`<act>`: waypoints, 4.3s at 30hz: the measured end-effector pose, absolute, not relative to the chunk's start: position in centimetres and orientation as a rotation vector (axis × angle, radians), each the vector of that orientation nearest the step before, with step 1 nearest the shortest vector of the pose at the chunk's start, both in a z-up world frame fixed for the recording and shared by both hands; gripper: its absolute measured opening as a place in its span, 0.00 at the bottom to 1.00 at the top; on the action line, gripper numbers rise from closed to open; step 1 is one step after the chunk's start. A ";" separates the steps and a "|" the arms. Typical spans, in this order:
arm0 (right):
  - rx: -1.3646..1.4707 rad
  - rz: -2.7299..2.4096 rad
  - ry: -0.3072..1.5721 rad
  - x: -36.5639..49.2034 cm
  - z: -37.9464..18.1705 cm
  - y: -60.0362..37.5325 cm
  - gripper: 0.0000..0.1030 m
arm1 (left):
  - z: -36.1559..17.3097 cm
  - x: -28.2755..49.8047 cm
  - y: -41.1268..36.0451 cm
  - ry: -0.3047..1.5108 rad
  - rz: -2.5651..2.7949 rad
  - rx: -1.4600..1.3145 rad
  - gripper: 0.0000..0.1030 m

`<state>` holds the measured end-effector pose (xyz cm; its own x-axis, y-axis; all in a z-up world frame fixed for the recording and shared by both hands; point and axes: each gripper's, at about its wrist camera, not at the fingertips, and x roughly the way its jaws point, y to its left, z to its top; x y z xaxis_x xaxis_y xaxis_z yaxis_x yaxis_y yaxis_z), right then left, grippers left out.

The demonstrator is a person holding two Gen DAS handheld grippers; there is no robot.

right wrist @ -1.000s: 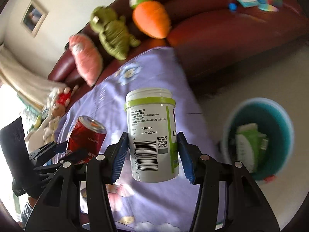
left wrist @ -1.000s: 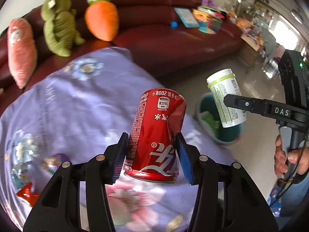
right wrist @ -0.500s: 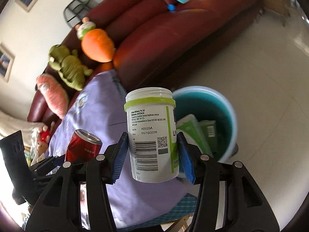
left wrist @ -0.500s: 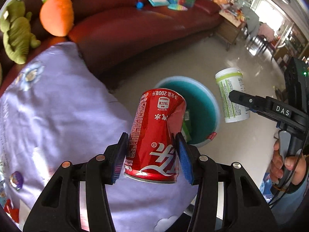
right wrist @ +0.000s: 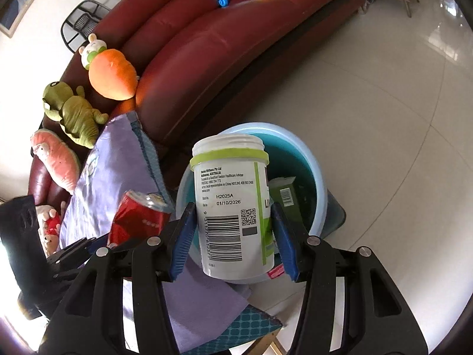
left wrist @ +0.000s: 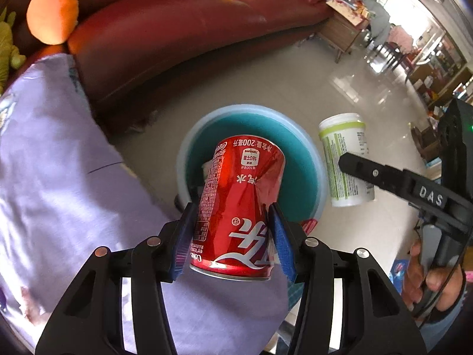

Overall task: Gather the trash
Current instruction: 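Carry can and bottle over the teal bucket and open both tools to drop them, then move both open tools back over the table toward the paper towel and plastic bag, then grasp the white paper towel with the left tool while the right tool grasps the plastic bag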

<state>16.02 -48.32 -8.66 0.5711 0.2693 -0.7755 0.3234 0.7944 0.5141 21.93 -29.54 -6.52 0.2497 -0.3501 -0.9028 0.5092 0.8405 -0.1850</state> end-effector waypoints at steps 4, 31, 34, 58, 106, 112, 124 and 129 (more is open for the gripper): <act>0.683 -0.046 0.989 16.1 -8.9 -48.7 0.48 | -7.5 22.3 -30.5 1.201 -0.585 0.155 0.57; 0.620 -0.060 1.045 17.3 -8.7 -45.7 0.71 | -7.4 20.4 -25.1 1.205 -0.547 0.083 0.77; 0.611 -0.057 1.052 17.3 -8.4 -45.0 0.71 | -7.0 20.1 -24.3 1.198 -0.541 0.066 0.78; 0.436 0.119 1.077 16.8 -3.5 -30.7 0.71 | -3.5 15.0 -7.1 1.104 -0.351 -0.120 0.83; 0.165 0.323 1.293 19.1 -9.3 -7.1 0.73 | -7.9 5.6 17.6 1.181 -0.154 -0.063 0.86; 0.156 0.336 1.276 19.0 -9.2 -6.9 0.51 | -8.0 6.1 17.2 1.167 -0.142 -0.062 0.75; 0.173 0.420 1.236 18.0 -8.1 -6.9 0.24 | -6.4 6.5 17.1 1.131 -0.081 -0.085 0.12; 0.197 0.435 1.209 17.6 -7.3 -7.7 0.23 | -4.1 6.7 17.0 1.077 -0.059 -0.096 0.07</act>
